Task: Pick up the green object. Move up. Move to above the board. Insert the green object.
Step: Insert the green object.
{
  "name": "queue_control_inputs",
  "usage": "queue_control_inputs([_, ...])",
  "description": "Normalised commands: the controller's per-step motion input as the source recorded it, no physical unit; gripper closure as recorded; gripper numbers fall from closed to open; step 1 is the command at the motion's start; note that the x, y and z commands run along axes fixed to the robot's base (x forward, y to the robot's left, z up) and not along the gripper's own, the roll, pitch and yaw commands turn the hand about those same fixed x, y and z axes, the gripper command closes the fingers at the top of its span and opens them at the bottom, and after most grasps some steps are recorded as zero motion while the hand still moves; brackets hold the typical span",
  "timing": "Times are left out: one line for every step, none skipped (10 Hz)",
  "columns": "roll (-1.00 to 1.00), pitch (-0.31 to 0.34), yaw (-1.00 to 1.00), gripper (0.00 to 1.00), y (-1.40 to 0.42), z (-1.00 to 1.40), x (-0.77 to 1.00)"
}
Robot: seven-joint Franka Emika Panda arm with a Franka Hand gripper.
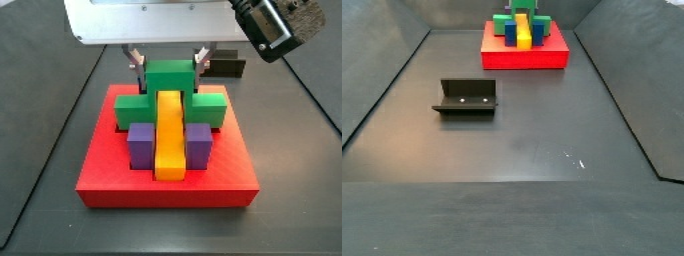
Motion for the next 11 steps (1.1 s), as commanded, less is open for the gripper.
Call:
queue_control_inputs([0.07, 0.031, 0.0, 1.0, -0.09, -0.09, 0.17])
queue_control_inputs([0.1, 0.009, 0.0, 1.0, 0.0, -0.21, 0.06])
queue_control_inputs([0.06, 0.0, -0.01, 1.0, 0.01, -0.2, 0.05])
queue_control_inputs([0.06, 0.0, 0.0, 1.0, 0.0, -0.23, 0.03])
queue_control_inputs([0.06, 0.0, 0.0, 1.0, 0.0, -0.3, 0.05])
queue_control_inputs([0.0, 0.0, -0.01, 1.0, 0.03, -0.23, 0.0])
queue_control_inputs([-0.02, 0.0, 0.0, 1.0, 0.01, -0.02, 0.0])
queue_control_inputs([-0.06, 0.0, -0.11, 1.0, 0.04, 0.0, -0.02])
queue_control_inputs([-0.08, 0.0, -0.15, 1.0, 0.01, 0.01, -0.1])
queue_control_inputs([-0.09, 0.0, -0.13, 1.0, 0.0, 0.03, -0.13])
queue_control_inputs([-0.1, -0.046, -0.03, 1.0, 0.0, 0.08, 0.0])
